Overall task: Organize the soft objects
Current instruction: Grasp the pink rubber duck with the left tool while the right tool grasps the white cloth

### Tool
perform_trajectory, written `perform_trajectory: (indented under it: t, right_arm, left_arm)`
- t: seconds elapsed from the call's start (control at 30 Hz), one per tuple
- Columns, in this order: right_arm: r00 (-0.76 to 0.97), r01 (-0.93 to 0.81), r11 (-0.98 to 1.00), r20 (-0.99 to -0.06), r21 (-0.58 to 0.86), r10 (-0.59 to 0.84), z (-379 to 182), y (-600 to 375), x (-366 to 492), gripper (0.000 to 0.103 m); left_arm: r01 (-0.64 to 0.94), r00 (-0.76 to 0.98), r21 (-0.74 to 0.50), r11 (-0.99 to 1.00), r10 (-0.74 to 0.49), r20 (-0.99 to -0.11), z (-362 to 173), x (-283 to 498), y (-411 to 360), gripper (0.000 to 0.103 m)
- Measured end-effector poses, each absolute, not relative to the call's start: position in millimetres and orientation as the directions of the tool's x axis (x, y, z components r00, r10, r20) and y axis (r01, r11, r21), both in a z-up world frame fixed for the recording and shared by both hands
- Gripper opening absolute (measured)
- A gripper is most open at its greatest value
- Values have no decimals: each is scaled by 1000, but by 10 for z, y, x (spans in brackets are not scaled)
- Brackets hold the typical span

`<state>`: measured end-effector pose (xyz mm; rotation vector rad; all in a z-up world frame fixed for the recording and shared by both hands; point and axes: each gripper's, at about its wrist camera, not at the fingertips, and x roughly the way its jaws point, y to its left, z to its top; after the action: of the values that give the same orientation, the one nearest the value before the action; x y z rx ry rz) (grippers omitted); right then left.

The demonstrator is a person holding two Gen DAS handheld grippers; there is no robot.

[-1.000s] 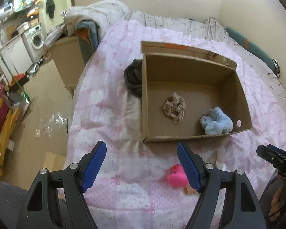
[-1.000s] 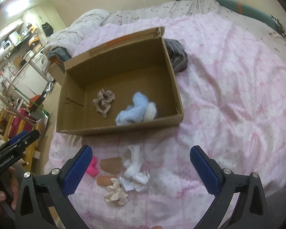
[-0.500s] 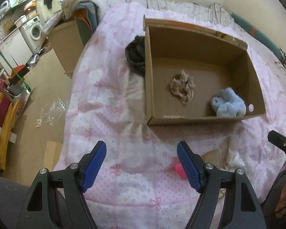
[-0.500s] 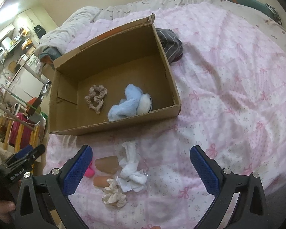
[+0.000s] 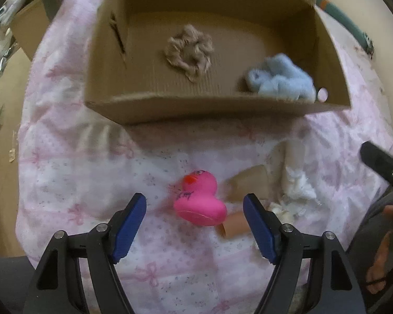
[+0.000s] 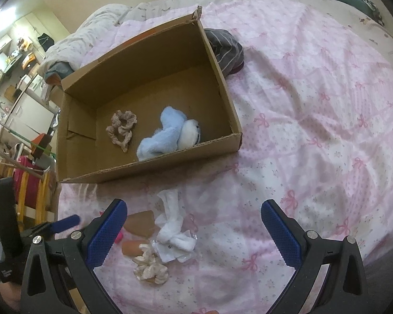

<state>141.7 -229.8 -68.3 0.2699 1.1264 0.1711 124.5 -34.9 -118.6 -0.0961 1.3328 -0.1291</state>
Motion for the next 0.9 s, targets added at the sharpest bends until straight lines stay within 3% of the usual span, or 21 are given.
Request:
perform_trajectory:
  t: [0.13, 0.27, 0.3, 0.37, 0.43, 0.83, 0.9]
  right_arm:
    - [385, 9, 946, -874, 323, 295, -753, -2315, 1443, 103]
    - [267, 18, 928, -896, 373, 355, -983, -2273, 1531, 103]
    - [231, 14, 923, -900, 384, 371, -1055, -2240, 1562, 101]
    - [169, -3, 919, -905, 395, 389, -1177, -2155, 1615, 69]
    - [142, -29, 920, -909, 392, 392, -1235, -2063, 1641, 55]
    - [131, -145, 927, -922, 346, 364, -1280, -1753, 1640, 53]
    - [127, -155, 932, -929, 327, 347, -1310, -1727, 1641, 44]
  left_arm:
    - [25, 221, -139, 990, -141, -965, -1245, 1274, -352, 69]
    - [22, 197, -160, 987, -161, -967, -1300, 1283, -327, 40]
    - [20, 187, -163, 986, -164, -969, -1315, 1278, -315, 38]
    - [15, 181, -167, 986, -167, -969, -1329, 1272, -301, 37]
    - [11, 189, -174, 985, -173, -967, -1304, 1272, -285, 37]
    - [-18, 234, -125, 992, -117, -965, -1163, 1181, -85, 37]
    - [-17, 238, -120, 993, -112, -965, -1149, 1173, -80, 37]
